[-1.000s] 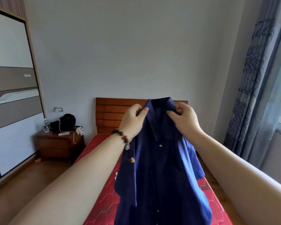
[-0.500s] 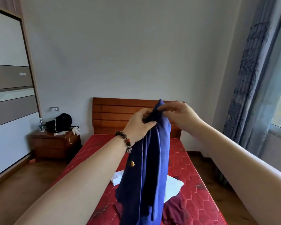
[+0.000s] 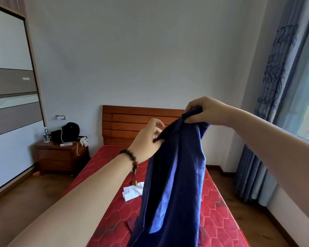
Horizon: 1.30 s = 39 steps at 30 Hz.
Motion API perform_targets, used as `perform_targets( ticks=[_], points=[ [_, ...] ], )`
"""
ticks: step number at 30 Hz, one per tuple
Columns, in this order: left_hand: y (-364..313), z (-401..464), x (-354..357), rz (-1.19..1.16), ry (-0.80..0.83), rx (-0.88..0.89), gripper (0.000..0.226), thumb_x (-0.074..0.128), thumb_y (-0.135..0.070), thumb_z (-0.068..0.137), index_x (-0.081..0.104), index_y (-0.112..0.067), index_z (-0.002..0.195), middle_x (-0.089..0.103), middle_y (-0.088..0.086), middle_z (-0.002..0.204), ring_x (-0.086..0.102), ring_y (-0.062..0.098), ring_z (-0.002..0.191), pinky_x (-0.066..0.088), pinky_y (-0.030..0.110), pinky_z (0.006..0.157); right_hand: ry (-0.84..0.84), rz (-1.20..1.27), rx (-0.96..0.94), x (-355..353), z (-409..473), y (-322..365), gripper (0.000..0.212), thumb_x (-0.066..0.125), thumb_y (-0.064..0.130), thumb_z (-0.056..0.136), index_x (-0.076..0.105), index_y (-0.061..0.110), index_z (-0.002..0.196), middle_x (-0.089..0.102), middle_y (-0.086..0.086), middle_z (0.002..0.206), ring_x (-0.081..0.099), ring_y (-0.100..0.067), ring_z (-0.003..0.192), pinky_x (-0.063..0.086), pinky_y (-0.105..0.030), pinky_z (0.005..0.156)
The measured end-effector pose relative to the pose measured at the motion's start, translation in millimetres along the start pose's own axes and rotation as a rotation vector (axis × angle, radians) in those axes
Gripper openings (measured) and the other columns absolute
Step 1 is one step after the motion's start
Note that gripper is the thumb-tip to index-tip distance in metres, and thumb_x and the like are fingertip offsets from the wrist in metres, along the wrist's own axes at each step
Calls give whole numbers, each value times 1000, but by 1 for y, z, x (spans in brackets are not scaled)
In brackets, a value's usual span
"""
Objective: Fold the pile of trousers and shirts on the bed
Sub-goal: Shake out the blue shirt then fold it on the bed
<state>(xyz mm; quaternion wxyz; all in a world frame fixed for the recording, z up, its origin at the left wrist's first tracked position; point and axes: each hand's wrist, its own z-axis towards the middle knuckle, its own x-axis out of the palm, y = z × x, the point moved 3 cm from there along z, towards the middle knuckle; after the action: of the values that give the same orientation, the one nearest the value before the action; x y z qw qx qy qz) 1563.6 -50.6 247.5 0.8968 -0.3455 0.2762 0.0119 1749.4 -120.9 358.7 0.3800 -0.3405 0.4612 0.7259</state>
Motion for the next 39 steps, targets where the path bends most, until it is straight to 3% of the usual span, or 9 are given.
perform_targets(
  ticks=[4,7,10,13,17,21,26,30,39],
  points=[
    [17,-24,1,203,-92,80,41,55,7,86,45,-28,104,53,-16,99,59,3,83,49,12,67,-34,-67,67,-4,2,-2,7,72,19,80,70,25,83,69,9,79,61,-1,69,45,-14,60],
    [18,-36,4,274,-195,244,40,51,19,77,59,-10,103,55,-1,114,58,12,91,51,24,82,-56,-77,97,-5,2,-3,6,72,20,79,70,23,83,69,6,80,62,-8,72,46,-17,61],
    [9,-49,12,317,-302,307,43,52,20,76,59,-12,104,50,14,130,59,12,74,53,15,69,-103,-73,135,-4,3,-4,4,72,22,78,70,24,81,69,4,79,63,-12,72,50,-22,60],
    [-2,-60,27,306,-279,355,36,50,20,78,68,-6,95,54,20,128,63,15,90,55,23,80,-167,-86,188,-1,5,-7,2,70,23,76,68,23,78,67,2,74,62,-15,67,47,-22,52],
    [-10,-72,56,257,-272,233,28,50,2,81,72,0,99,67,16,108,69,27,86,59,37,76,-220,-97,233,8,6,-11,2,68,22,75,66,22,74,62,2,68,58,-12,56,41,-19,42],
    [-9,-74,84,313,-224,41,35,58,-34,91,67,-4,105,66,6,104,65,20,87,56,32,76,-212,-36,214,14,5,-8,7,68,20,75,67,24,82,63,0,77,60,-17,66,44,-21,43],
    [13,-60,80,247,-237,-96,11,60,-11,89,67,-3,91,65,7,91,62,24,81,51,33,74,-86,6,125,3,-8,-13,20,67,19,81,63,38,87,64,-5,86,59,-21,68,53,-37,55],
    [24,-45,56,-58,-37,-146,11,59,-8,86,65,-12,79,65,-3,76,57,11,71,40,22,67,71,-78,84,-13,-24,-24,20,71,21,84,68,40,81,67,20,84,61,4,77,46,-13,65],
    [15,-4,7,-379,129,-235,14,54,-15,73,63,-4,70,60,13,73,52,24,71,41,35,69,202,-89,241,-15,-51,-61,11,75,38,80,74,28,76,71,8,76,62,0,69,48,-23,71]
  ],
)
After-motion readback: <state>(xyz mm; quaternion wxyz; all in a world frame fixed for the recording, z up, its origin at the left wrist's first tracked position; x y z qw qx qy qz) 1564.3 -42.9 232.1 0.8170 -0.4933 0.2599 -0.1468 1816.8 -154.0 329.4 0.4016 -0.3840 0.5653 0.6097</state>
